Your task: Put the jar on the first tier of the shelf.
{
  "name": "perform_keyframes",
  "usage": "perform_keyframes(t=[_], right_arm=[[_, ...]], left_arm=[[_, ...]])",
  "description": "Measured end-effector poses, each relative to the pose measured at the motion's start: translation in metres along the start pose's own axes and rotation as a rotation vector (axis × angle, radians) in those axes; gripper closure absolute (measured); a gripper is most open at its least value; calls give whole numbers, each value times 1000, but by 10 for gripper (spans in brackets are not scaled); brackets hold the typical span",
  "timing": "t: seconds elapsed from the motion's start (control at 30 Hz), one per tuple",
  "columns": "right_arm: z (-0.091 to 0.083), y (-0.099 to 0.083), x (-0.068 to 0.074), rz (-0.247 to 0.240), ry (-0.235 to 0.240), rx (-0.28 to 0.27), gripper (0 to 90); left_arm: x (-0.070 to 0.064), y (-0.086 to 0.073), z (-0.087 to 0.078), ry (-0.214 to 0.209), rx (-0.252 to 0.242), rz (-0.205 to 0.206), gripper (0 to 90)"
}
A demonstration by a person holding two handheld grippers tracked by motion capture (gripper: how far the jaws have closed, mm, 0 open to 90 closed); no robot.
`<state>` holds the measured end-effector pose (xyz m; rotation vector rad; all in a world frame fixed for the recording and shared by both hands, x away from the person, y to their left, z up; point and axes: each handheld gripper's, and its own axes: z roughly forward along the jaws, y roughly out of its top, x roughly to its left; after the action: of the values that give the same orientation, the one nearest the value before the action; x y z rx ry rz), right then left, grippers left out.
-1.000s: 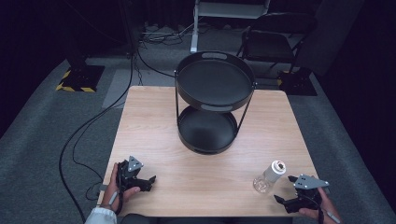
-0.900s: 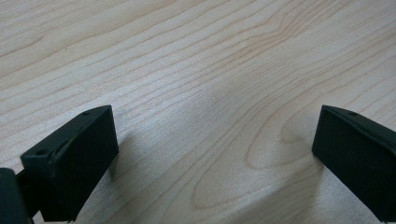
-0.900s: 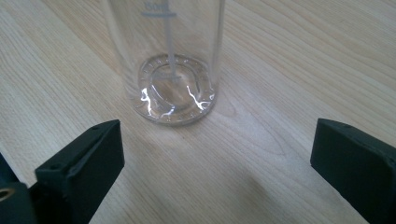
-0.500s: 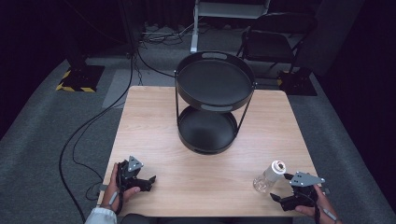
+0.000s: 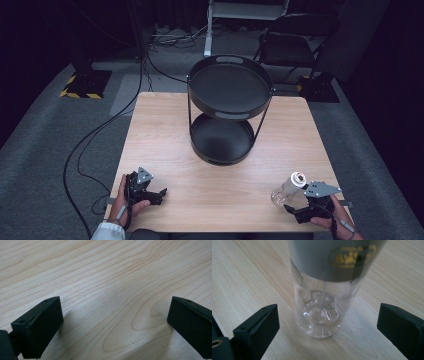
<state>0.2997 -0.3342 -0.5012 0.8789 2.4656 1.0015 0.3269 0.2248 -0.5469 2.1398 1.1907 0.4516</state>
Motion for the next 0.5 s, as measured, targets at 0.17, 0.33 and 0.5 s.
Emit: perform_keyframes(t=[0.17, 0.33, 0.5], right_arm=[[2, 6, 2, -1, 16, -16, 50], [5, 10, 2, 0, 6, -21, 104], [5, 13, 1, 27, 29, -57, 188]], left_arm=[[0, 0, 0, 0, 0, 0, 0], [0, 0, 0, 0, -1, 0, 0], [0, 0, 0, 0, 0, 0, 0]])
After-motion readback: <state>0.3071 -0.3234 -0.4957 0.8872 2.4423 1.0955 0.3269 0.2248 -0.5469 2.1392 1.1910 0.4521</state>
